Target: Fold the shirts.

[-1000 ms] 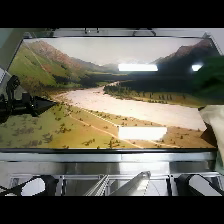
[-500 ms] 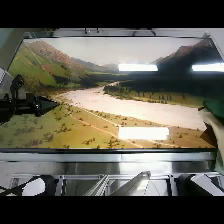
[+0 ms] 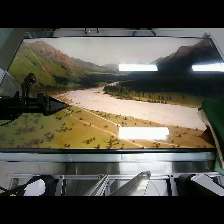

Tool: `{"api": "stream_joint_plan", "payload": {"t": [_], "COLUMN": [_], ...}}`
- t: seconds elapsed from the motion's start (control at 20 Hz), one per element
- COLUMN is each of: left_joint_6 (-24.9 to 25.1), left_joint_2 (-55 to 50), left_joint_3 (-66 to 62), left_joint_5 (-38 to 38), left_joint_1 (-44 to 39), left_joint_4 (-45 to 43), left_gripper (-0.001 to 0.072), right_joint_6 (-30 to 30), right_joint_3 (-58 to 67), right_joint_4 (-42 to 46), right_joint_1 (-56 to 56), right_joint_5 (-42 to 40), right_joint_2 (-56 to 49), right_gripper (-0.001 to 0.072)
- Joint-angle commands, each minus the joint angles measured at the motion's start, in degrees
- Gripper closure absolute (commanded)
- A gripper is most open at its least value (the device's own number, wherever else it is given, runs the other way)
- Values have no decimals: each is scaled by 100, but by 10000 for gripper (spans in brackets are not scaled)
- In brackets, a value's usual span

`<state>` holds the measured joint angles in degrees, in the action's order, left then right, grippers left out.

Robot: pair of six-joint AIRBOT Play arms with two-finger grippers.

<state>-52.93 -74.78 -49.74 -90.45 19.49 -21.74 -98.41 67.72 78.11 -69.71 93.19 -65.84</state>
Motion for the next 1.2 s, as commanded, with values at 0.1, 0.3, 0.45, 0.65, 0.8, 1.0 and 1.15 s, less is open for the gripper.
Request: {"api": "stream_joint_plan", "payload": {"t": [0.1,0.3,0.45,0.65,0.8,1.0,1.15], "left_joint_6": [-243,-315,-310,-317,-334,-420,-420], "left_joint_2": [-2,669,1816,3161,3639,3840,3842], "left_joint_3": [-741,-994,68,1655,2312,2422,2422], "left_joint_5": [-186,-105,-33,393,717,754,852], "left_joint_1": [-20,-96,-247,-518,-767,-887,-885], "left_joint_4": [330,317,304,-90,-111,-111,-109], "left_gripper": [703,703,702,697,677,682,683], "right_joint_6": [1025,1316,1718,1921,1867,1873,1875], "right_joint_3": [417,-114,-1510,-3639,-4568,-4614,-4614], "right_joint_4": [-4240,-3268,-3300,-3434,-3440,-3482,-3480], "right_joint_1": [678,2291,3552,5268,6127,6328,6328], "right_joint_5": [-1093,-1462,-1488,-2109,-2730,-2739,-2721], "right_joint_2": [306,1043,1847,3252,3720,3727,3727], "right_gripper": [692,692,692,691,692,691,691]}}
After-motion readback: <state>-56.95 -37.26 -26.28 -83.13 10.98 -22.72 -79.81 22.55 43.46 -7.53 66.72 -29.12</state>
